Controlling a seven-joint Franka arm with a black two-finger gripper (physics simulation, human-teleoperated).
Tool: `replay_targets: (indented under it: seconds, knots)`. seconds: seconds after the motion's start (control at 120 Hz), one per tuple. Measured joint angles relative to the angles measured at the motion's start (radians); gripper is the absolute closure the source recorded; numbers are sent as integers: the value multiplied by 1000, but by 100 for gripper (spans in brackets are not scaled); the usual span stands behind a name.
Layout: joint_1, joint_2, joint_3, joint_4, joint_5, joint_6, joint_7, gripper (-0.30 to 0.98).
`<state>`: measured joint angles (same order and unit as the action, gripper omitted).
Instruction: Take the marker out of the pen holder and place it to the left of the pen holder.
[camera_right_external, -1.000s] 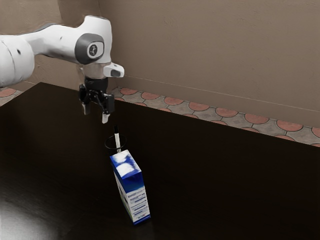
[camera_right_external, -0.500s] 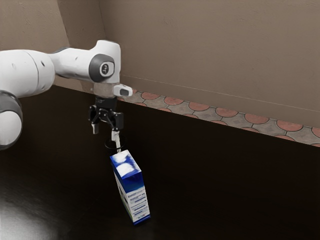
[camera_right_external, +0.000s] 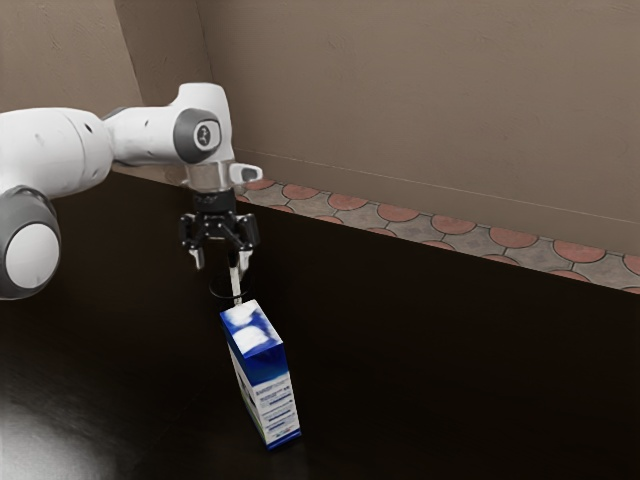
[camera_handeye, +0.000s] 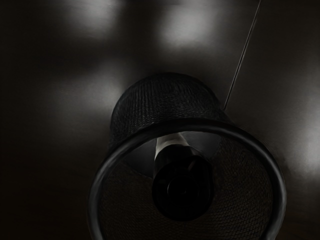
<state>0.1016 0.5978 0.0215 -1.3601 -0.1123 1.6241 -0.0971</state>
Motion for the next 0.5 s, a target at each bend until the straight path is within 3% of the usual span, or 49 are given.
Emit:
replay_targets:
  seconds: [0.283,0.5]
  knots:
    - [-28,4,-2,-8,53,122,-75,6]
    - [-21,1,-5,-11,28,157,-113,26]
